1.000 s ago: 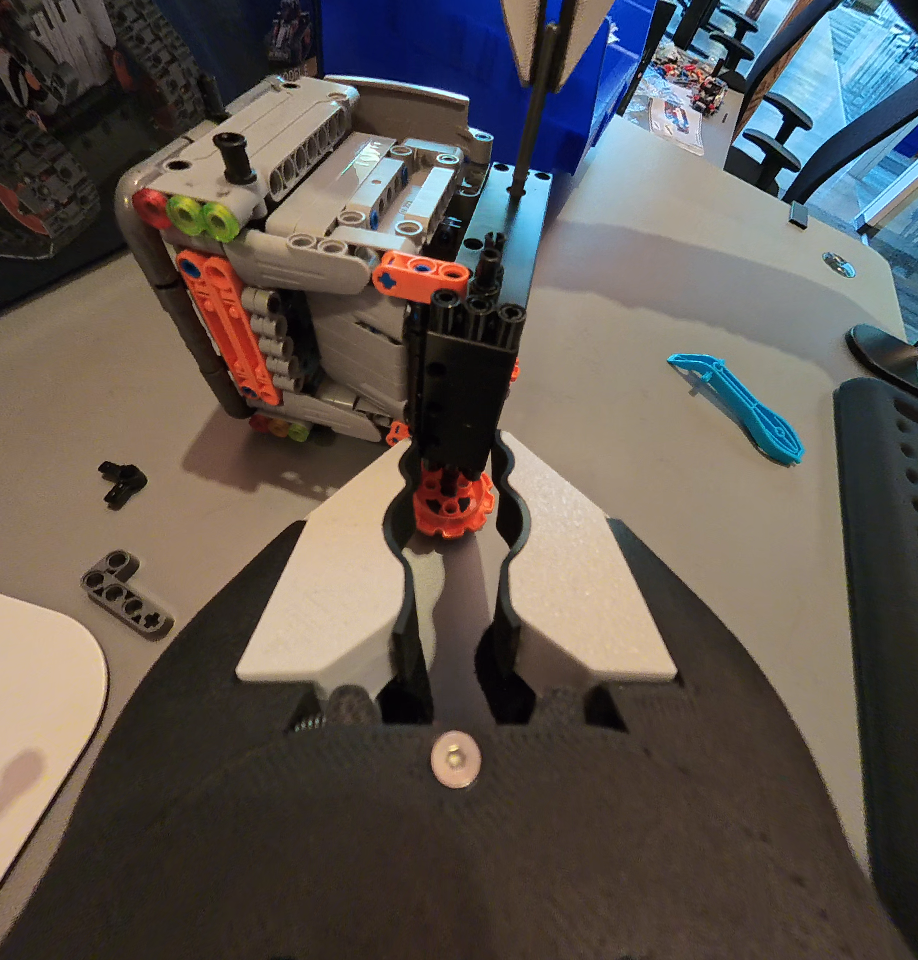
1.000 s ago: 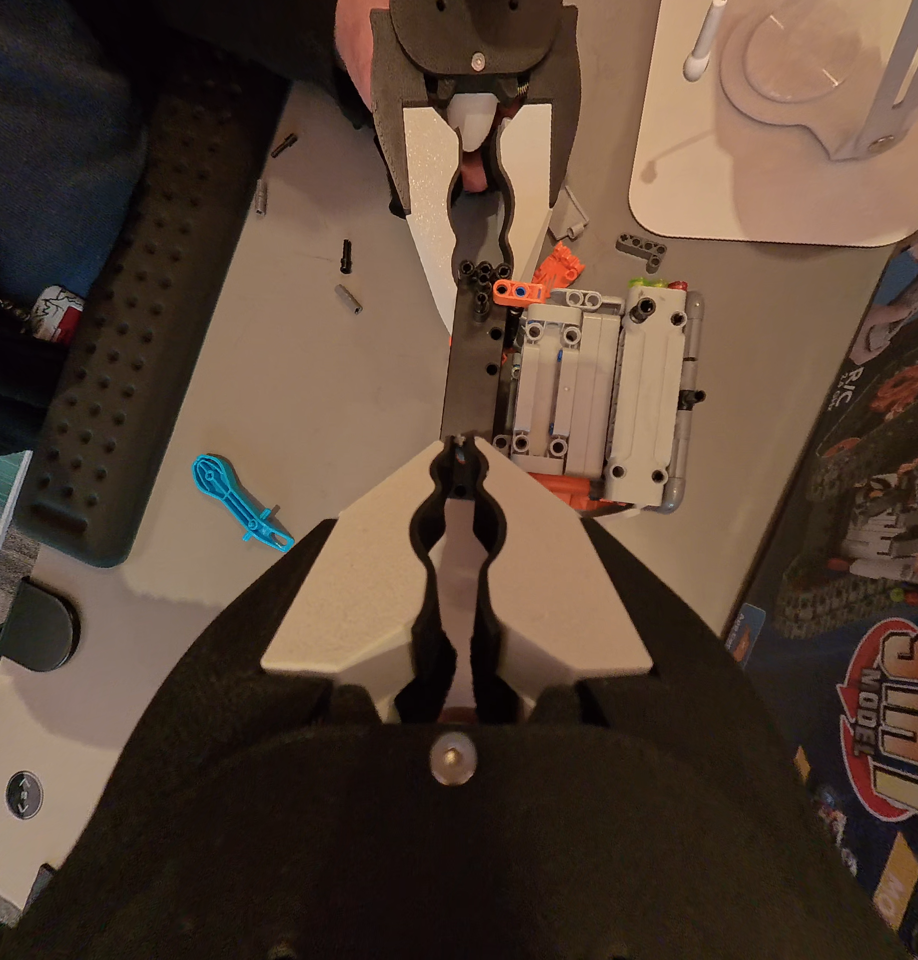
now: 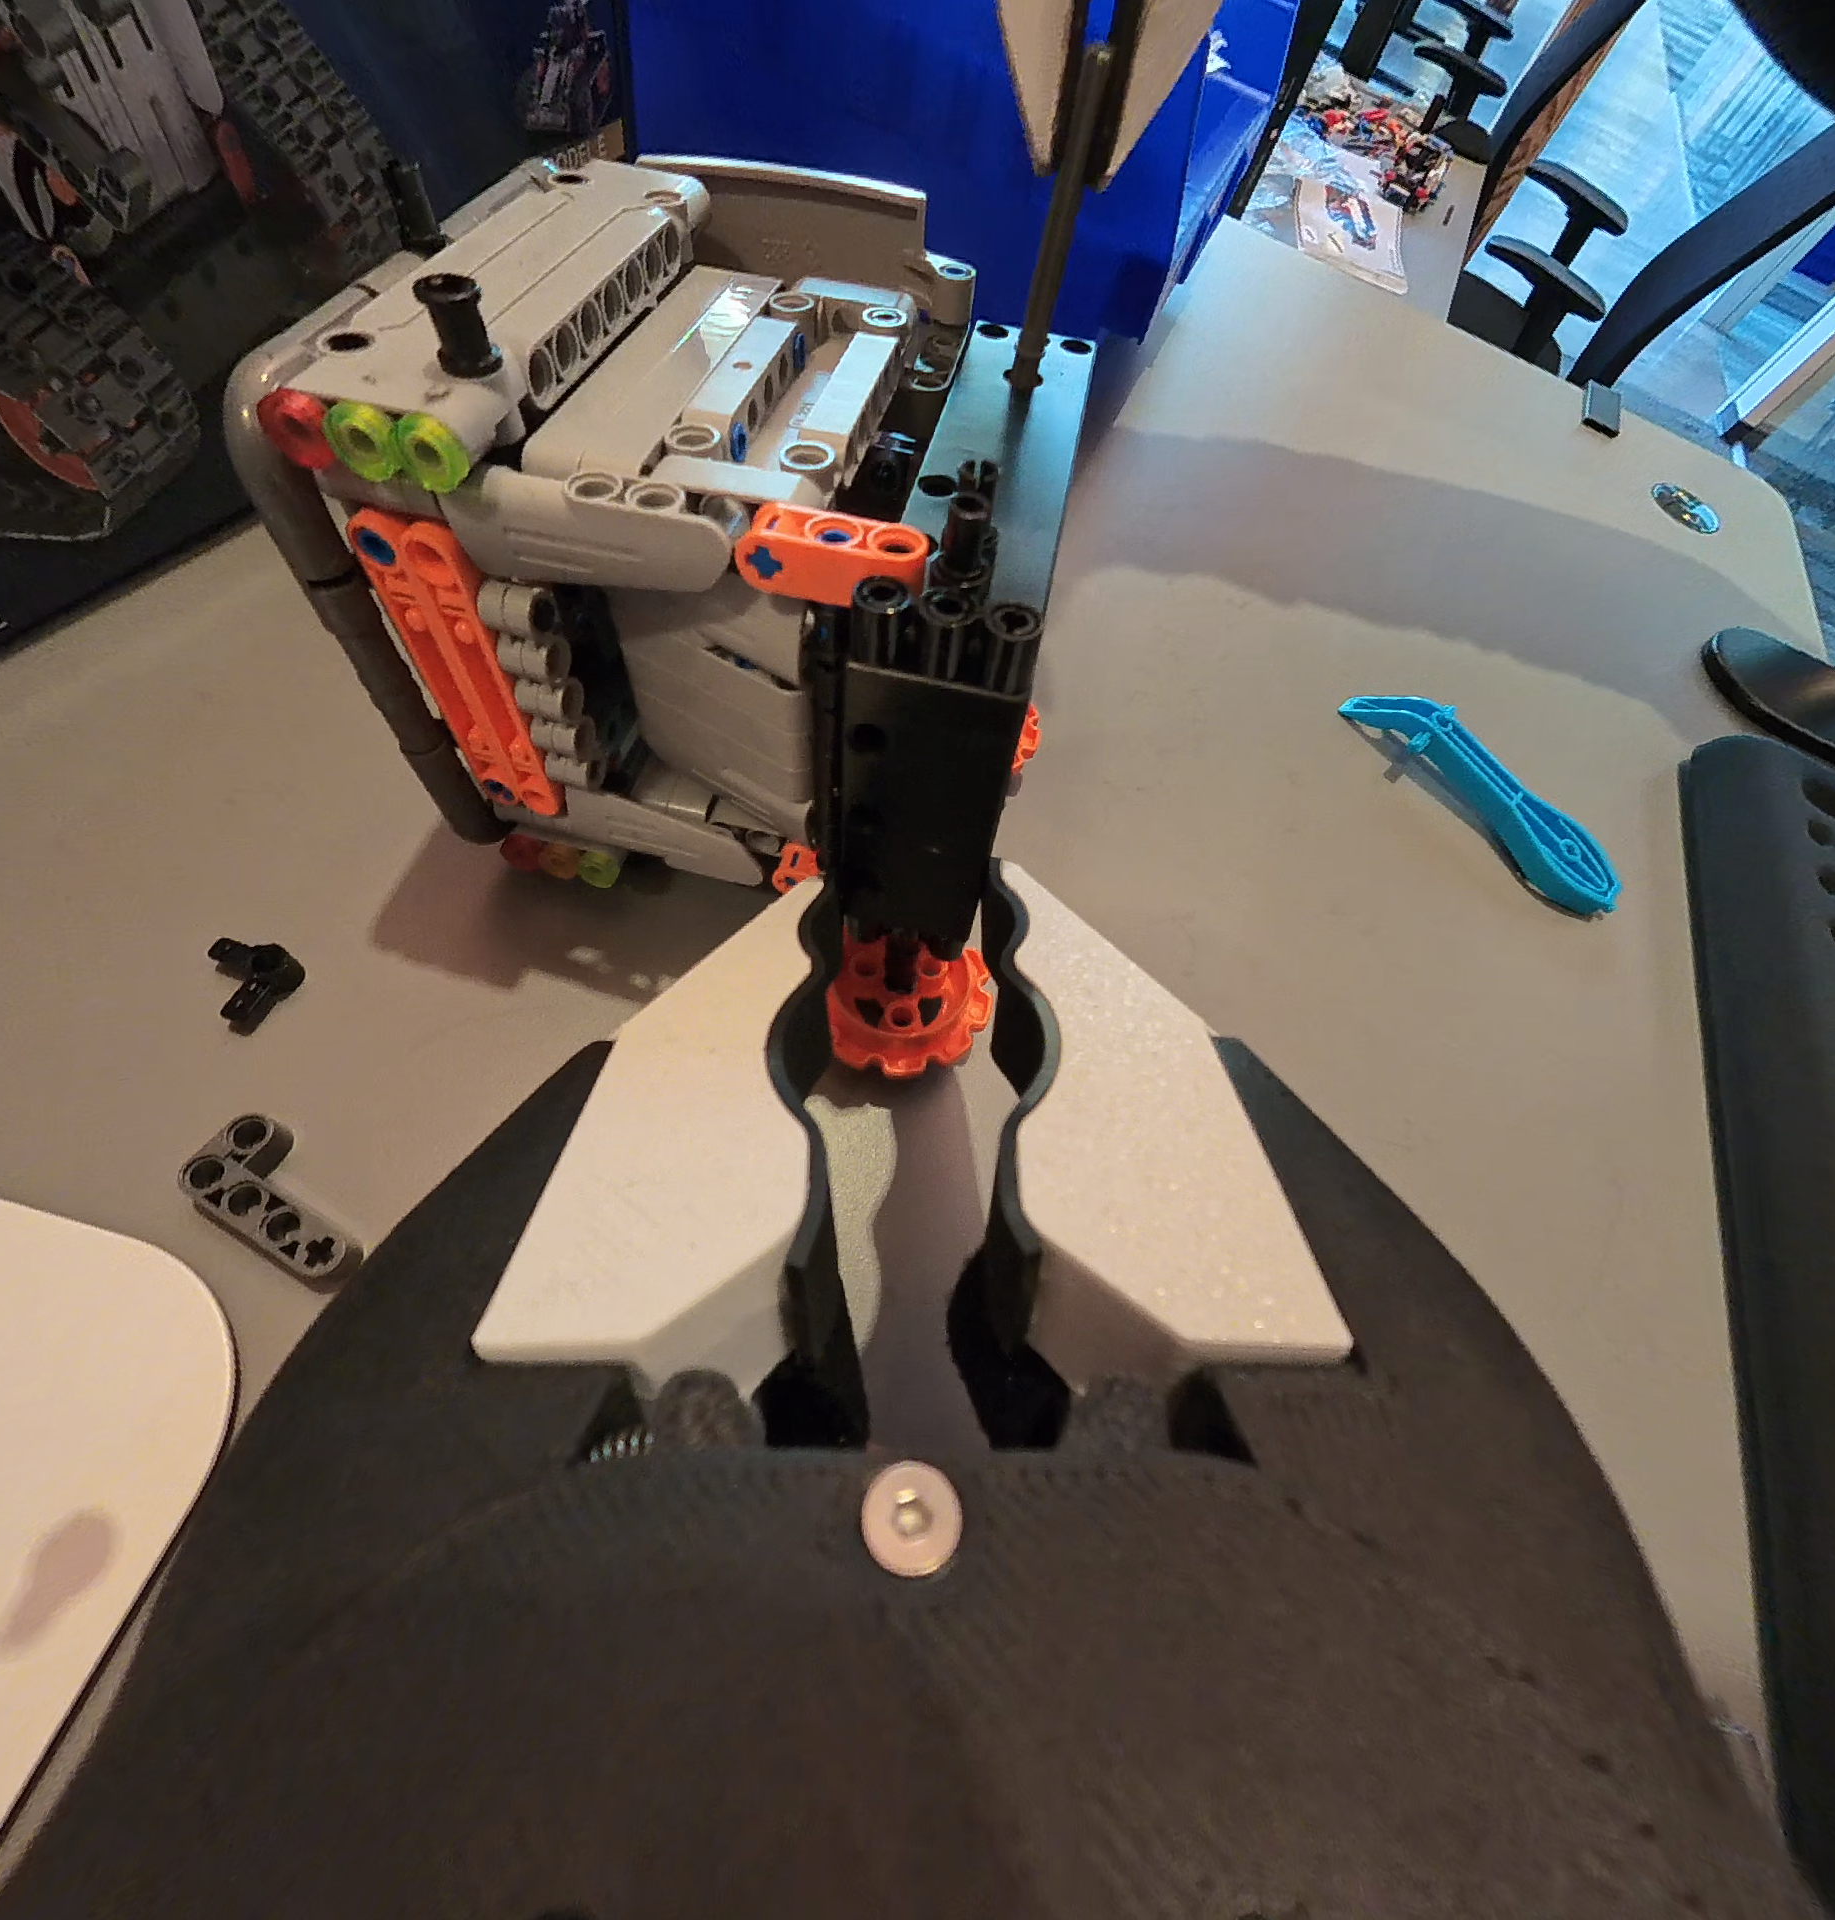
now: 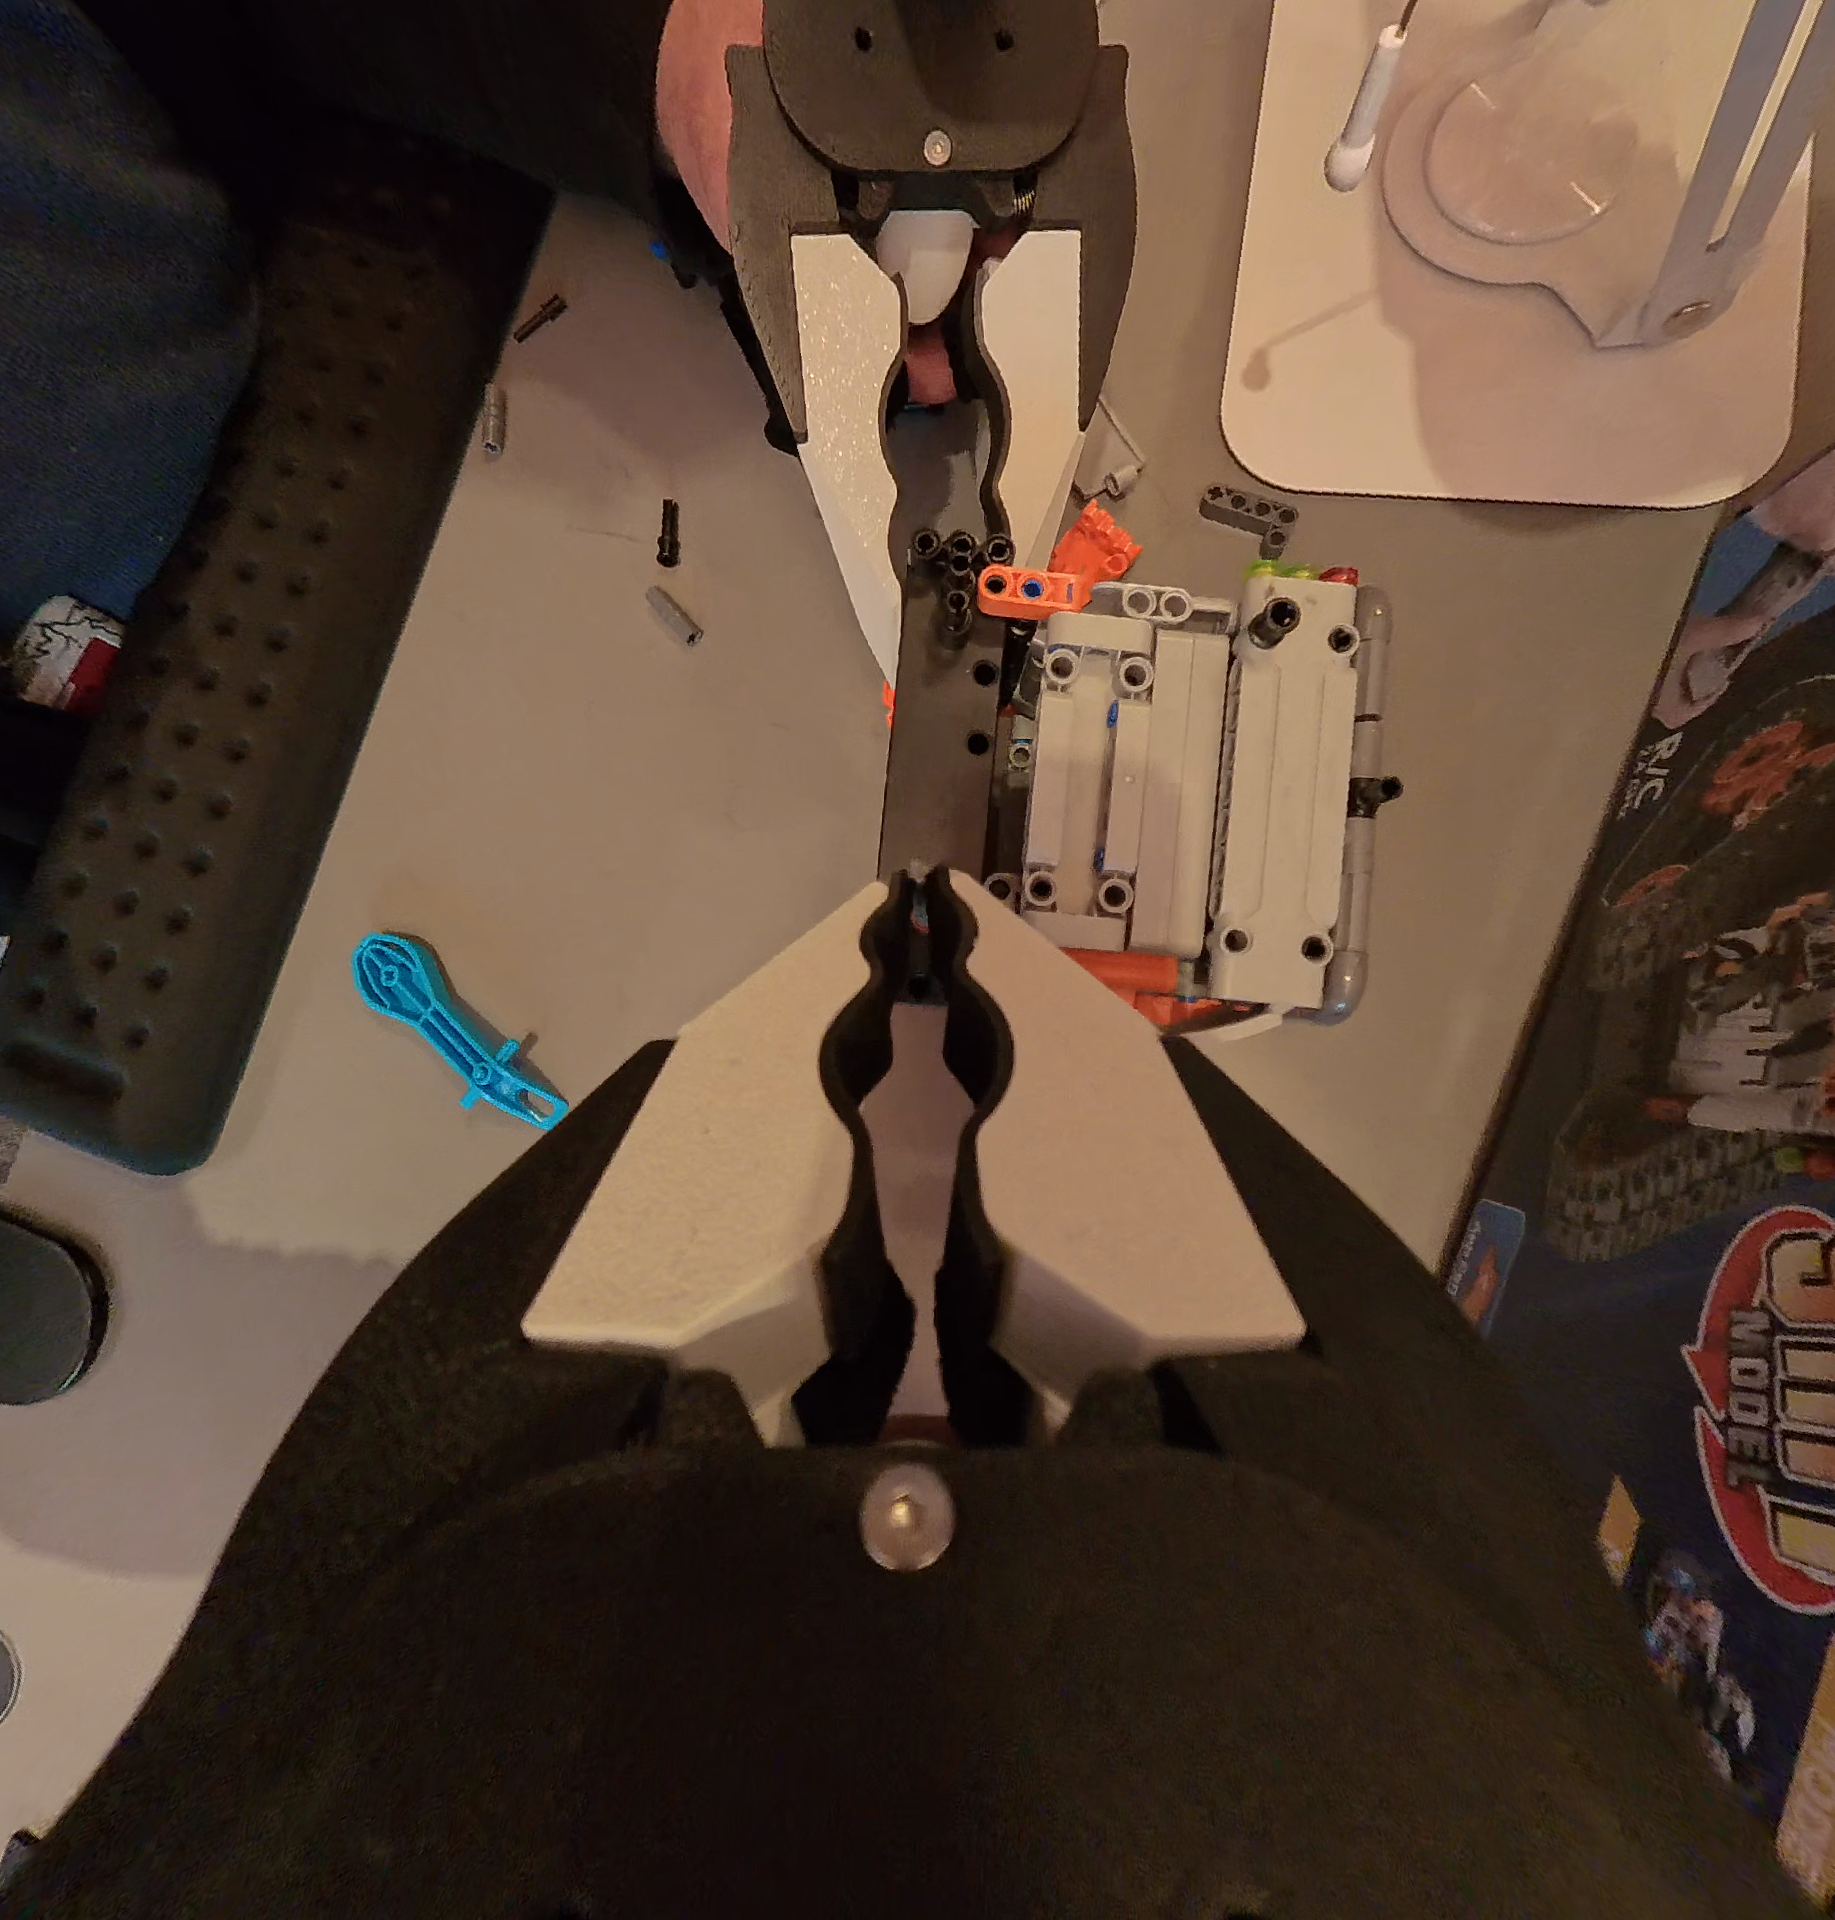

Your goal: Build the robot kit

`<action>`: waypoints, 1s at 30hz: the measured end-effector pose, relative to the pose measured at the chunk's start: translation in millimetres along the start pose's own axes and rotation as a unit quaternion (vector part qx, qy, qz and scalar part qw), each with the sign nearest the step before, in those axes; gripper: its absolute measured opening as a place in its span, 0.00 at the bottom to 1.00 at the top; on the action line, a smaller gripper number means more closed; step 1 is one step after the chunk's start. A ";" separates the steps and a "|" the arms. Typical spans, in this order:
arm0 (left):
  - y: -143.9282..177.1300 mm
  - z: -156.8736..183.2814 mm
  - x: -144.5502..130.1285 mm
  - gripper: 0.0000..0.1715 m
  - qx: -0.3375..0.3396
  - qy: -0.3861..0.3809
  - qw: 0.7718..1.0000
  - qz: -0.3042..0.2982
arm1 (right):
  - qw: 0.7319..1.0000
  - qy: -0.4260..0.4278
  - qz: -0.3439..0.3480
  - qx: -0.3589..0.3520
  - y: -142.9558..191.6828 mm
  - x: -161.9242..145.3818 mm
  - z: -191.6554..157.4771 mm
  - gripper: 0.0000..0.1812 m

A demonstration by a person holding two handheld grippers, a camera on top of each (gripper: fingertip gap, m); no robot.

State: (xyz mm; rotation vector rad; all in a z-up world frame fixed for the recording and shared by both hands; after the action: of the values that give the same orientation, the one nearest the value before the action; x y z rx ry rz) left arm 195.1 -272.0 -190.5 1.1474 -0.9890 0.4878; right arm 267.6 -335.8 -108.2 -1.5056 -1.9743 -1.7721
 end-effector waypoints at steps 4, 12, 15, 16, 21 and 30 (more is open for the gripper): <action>0.1 0.3 2.7 0.15 0.002 -0.001 1.000 0.005 | 1.000 -0.008 -0.006 0.008 -1.0 0.9 1.8 0.00; -0.2 0.2 3.0 0.14 0.001 -0.005 1.000 0.005 | 1.000 -0.020 0.018 0.005 0.4 -0.1 0.9 0.00; 0.0 0.3 3.5 0.15 0.000 -0.005 1.000 0.007 | 0.999 -0.026 0.035 0.002 3.0 -3.1 -0.3 0.00; -0.1 0.3 3.5 0.15 0.001 -0.007 1.000 0.006 | 0.999 -0.027 0.039 0.001 3.4 -3.6 -0.7 0.00; -0.2 0.1 2.2 0.15 -0.001 -0.005 1.000 0.005 | 0.997 -0.032 0.066 0.003 4.7 -6.1 -2.1 0.00; 0.3 -0.1 -0.1 0.15 0.000 -0.011 1.000 -0.001 | 0.998 -0.032 0.060 0.007 3.4 -2.8 -0.8 0.00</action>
State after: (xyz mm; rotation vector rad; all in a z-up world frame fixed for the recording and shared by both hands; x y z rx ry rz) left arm 194.9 -271.8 -190.5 1.1568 -1.0073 0.4749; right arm 271.0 -338.6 -107.3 -1.6579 -1.8754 -1.6809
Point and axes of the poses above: each gripper's, where its closed fingertips meet, y back along the fingers, x out of its top, z = x × y across the jaws, the point moved 2 cm from there along y, back along the fingers, and after that the axes turned 15 degrees about x, right-handed, at the moved point
